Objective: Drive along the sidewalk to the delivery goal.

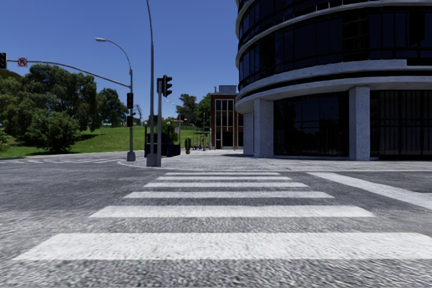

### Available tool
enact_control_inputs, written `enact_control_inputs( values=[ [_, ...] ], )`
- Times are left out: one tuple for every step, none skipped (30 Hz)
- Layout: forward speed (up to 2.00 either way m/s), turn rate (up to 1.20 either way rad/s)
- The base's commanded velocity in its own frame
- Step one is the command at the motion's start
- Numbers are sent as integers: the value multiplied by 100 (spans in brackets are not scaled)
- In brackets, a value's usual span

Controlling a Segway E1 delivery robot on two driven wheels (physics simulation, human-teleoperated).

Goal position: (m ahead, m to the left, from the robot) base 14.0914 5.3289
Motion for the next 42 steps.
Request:
enact_control_inputs(
  values=[
    [154,0],
    [154,0],
    [154,0],
    [154,0],
    [154,0],
    [154,0],
    [154,0],
    [154,0],
    [154,0],
    [154,0],
    [154,0],
    [154,0],
    [154,0],
    [154,0],
    [154,0],
    [154,0],
    [156,0],
    [200,0],
    [200,0],
    [200,0],
    [200,0],
    [200,0],
    [200,0],
    [200,0],
    [200,0],
    [200,0],
    [200,0],
    [200,0],
    [200,0],
    [200,0],
    [200,0],
    [200,0],
    [200,0],
    [200,0],
    [200,0],
    [200,0],
    [200,0],
    [200,0],
    [200,0],
    [200,0],
    [200,0],
    [200,0]
  ],
)
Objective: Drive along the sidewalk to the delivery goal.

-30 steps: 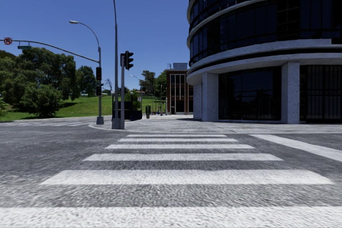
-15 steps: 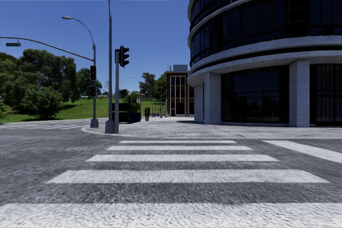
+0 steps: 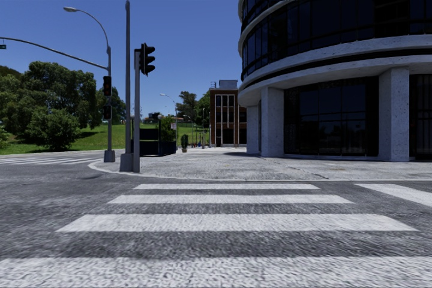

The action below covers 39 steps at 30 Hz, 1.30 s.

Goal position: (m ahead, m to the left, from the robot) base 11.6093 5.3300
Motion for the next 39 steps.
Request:
enact_control_inputs(
  values=[
    [200,0],
    [200,0],
    [200,0],
    [200,0],
    [200,0],
    [200,0],
    [200,0],
    [200,0],
    [200,0],
    [200,0],
    [200,0],
    [200,0],
    [200,0],
    [200,0],
    [200,0],
    [200,0],
    [200,0],
    [200,0],
    [200,0],
    [200,0],
    [200,0],
    [200,0],
    [200,0],
    [200,0],
    [200,0],
    [200,0],
    [200,0],
    [200,0],
    [200,0],
    [200,0],
    [200,0],
    [200,0],
    [200,0],
    [200,0],
    [200,0],
    [200,0],
    [200,0],
    [200,0],
    [200,0]
  ],
)
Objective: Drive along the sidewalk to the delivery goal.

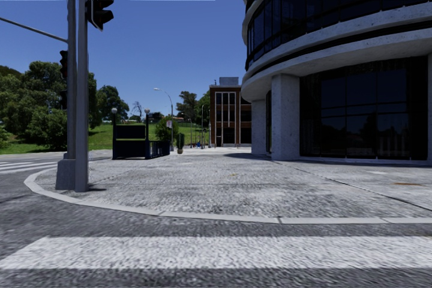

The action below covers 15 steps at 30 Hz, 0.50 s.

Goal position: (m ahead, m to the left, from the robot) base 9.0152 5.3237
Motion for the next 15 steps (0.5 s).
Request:
enact_control_inputs(
  values=[
    [200,0],
    [200,0],
    [200,0],
    [200,0],
    [200,0],
    [200,0],
    [200,0],
    [200,0],
    [200,0],
    [200,0],
    [200,0],
    [200,0],
    [200,0],
    [200,0],
    [200,0]
  ],
)
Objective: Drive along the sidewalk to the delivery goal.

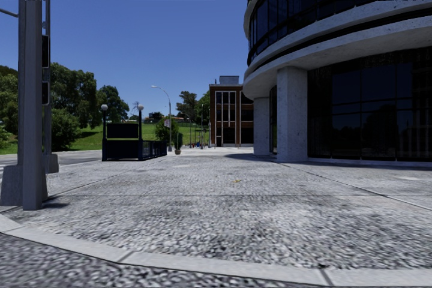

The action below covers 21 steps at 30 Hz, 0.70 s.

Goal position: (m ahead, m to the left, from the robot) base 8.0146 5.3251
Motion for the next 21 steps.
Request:
enact_control_inputs(
  values=[
    [200,0],
    [200,0],
    [200,0],
    [200,0],
    [200,0],
    [200,0],
    [200,0],
    [200,0],
    [197,0],
    [197,0],
    [187,0],
    [173,0],
    [160,0],
    [151,0],
    [149,0],
    [148,6],
    [148,6],
    [147,15],
    [147,27],
    [147,32],
    [147,35]
  ],
)
